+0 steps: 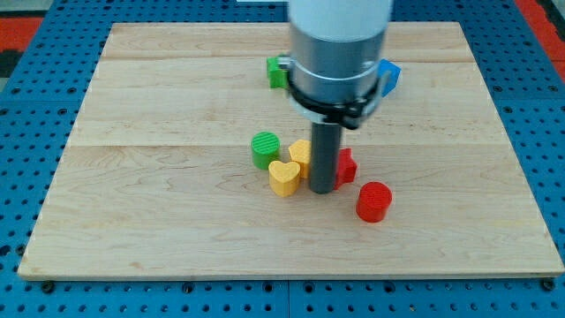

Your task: Push the yellow heart between the yellow hexagon and the green circle

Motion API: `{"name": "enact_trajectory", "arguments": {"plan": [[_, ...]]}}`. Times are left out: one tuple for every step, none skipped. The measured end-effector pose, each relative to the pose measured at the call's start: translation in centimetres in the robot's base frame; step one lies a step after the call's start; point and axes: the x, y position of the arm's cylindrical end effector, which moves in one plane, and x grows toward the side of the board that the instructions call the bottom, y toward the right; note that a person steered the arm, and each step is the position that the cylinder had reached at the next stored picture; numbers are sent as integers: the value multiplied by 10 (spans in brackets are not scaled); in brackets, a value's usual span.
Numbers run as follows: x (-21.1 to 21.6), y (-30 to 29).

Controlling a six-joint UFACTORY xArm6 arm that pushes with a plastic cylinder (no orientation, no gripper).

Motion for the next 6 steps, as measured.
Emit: {"name": "enact_trajectory", "arguments": {"plan": [[51, -17], [46, -72], [1, -57], [-27, -49], [-9, -79], [-43, -69]]}}
